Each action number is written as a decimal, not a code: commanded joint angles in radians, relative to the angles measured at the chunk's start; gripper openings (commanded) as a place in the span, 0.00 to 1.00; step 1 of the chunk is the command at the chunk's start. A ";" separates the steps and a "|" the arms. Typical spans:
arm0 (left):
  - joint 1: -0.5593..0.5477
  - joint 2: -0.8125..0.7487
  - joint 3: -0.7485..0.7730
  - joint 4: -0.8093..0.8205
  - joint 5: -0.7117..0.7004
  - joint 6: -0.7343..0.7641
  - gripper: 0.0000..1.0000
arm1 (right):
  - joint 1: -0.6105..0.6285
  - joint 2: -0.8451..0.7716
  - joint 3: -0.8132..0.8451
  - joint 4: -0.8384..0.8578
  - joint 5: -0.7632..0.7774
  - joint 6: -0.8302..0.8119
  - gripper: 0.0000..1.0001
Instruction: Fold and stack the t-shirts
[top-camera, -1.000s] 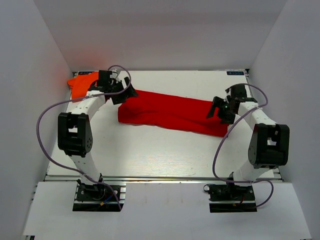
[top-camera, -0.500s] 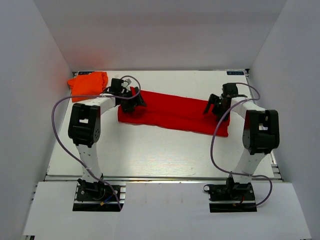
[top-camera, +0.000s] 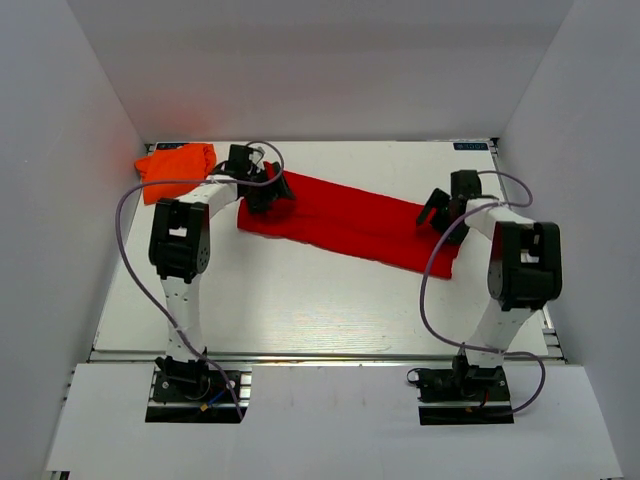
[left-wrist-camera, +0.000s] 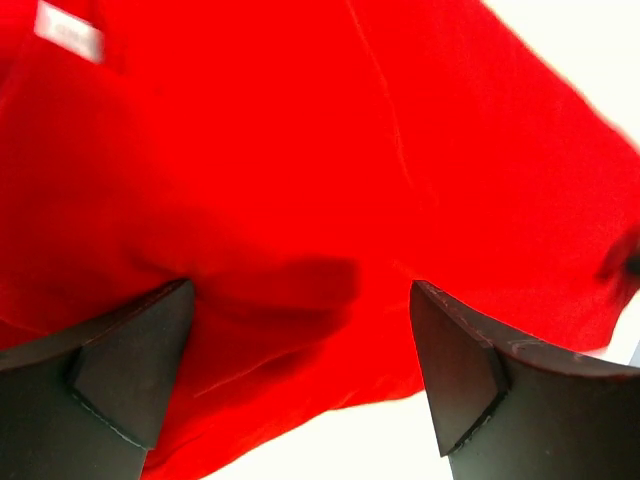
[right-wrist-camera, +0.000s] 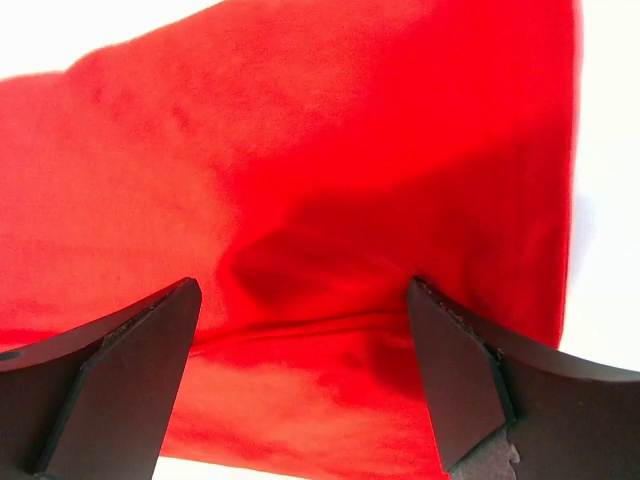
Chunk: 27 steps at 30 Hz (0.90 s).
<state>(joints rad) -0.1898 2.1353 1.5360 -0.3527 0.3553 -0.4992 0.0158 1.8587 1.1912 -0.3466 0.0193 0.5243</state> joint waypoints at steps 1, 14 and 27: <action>0.006 0.173 0.155 -0.097 -0.102 0.008 1.00 | 0.007 -0.065 -0.243 -0.118 -0.051 0.049 0.90; -0.056 0.696 0.844 0.162 0.109 -0.252 1.00 | 0.775 -0.633 -0.771 0.182 -0.358 0.226 0.90; -0.102 0.640 0.773 0.293 0.056 -0.296 1.00 | 1.121 -0.490 -0.480 0.219 -0.374 -0.067 0.90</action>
<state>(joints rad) -0.2974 2.7846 2.3608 0.0357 0.4850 -0.8181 1.1210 1.4544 0.6640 -0.0143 -0.3676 0.5499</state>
